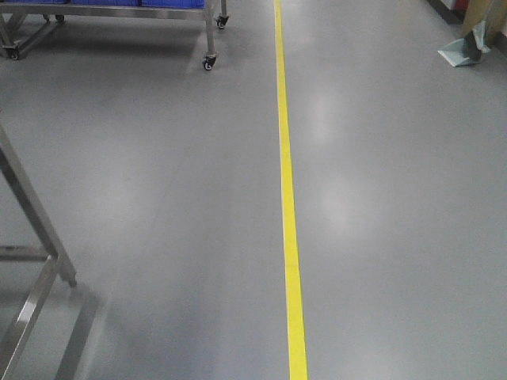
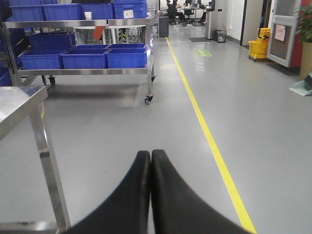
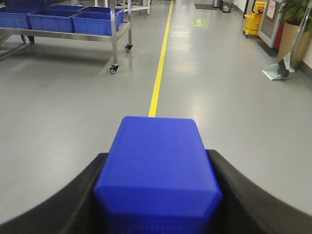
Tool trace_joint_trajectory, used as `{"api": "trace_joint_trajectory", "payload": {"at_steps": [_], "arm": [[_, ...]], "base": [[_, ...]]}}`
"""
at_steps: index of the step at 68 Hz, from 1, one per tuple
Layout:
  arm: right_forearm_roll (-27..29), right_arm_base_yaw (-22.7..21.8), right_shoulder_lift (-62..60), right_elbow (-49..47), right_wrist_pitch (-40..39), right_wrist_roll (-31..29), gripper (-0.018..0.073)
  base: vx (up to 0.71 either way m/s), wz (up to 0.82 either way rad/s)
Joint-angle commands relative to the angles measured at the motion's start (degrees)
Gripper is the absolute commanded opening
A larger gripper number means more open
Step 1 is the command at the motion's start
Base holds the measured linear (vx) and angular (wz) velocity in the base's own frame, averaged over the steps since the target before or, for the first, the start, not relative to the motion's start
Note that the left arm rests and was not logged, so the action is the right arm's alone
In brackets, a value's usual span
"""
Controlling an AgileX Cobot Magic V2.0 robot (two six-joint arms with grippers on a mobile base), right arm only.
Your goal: Pour parts from conveyor to right shelf
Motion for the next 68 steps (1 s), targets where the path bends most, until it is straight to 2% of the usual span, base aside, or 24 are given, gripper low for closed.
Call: {"api": "trace_joint_trajectory", "payload": {"at_steps": [1, 68], "arm": [[0.1, -0.4, 0.7, -1.6, -4.7, -0.3, -0.0006], [0.1, -0.4, 0.7, -1.6, -4.7, -0.3, -0.0006]], "base": [[0.77, 0.06], [0.77, 0.12]]}}
